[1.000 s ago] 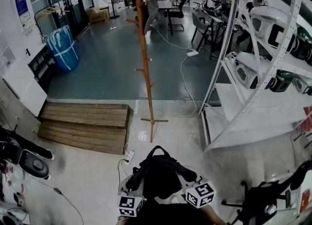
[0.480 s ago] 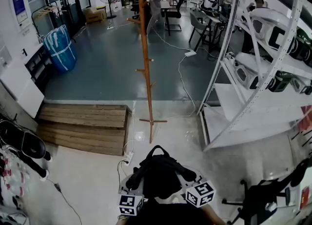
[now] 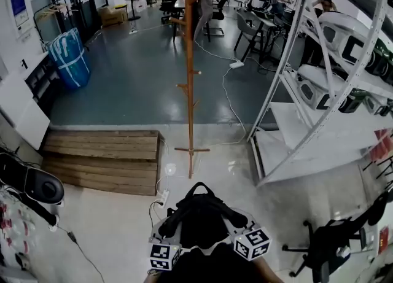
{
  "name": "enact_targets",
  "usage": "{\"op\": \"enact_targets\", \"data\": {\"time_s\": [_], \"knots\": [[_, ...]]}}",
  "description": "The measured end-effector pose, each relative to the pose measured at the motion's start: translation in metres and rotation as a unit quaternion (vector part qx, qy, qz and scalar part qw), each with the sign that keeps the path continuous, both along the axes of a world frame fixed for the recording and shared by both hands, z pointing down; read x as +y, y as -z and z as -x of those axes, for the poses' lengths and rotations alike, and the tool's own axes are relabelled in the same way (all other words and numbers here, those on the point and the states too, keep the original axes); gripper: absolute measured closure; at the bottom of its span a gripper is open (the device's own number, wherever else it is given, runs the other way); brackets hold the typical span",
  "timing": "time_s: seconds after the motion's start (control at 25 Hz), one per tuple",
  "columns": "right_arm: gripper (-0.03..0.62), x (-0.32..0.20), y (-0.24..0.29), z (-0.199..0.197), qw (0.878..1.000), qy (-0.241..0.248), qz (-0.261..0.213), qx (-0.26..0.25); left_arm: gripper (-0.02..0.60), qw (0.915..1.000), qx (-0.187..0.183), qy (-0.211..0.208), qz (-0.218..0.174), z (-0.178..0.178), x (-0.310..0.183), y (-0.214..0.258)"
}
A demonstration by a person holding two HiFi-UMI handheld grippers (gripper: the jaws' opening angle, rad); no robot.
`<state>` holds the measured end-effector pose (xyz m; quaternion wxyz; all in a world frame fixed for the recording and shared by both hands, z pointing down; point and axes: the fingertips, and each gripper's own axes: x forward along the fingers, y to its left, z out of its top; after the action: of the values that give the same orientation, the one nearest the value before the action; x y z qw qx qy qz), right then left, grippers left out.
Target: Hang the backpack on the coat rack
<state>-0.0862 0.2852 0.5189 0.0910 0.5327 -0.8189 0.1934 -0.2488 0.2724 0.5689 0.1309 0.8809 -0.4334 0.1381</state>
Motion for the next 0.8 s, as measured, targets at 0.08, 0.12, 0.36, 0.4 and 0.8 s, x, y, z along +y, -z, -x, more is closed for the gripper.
{"op": "enact_targets", "data": {"time_s": [0.08, 0.12, 0.36, 0.4, 0.8], "knots": [[0.523, -0.002, -0.003, 0.012, 1.0, -0.005, 0.0, -0.001, 0.491, 1.0, 0.001, -0.005, -0.001, 0.013, -0.004, -0.007], [0.523, -0.005, -0.005, 0.017, 1.0, -0.007, 0.0, -0.003, 0.491, 1.0, 0.002, -0.006, 0.0, 0.018, -0.008, -0.007], [0.523, -0.019, -0.01, 0.03, 1.0, -0.012, 0.01, -0.012, 0.491, 1.0, 0.003, -0.009, -0.001, 0.03, -0.024, -0.006], [0.523, -0.022, -0.011, 0.033, 1.0, -0.012, 0.01, -0.012, 0.491, 0.9999, 0.004, -0.009, -0.002, 0.032, -0.028, -0.007], [0.523, -0.069, -0.014, 0.024, 1.0, -0.006, 0.008, -0.012, 0.489, 1.0, 0.005, -0.004, -0.006, 0.022, -0.075, -0.01]]}}
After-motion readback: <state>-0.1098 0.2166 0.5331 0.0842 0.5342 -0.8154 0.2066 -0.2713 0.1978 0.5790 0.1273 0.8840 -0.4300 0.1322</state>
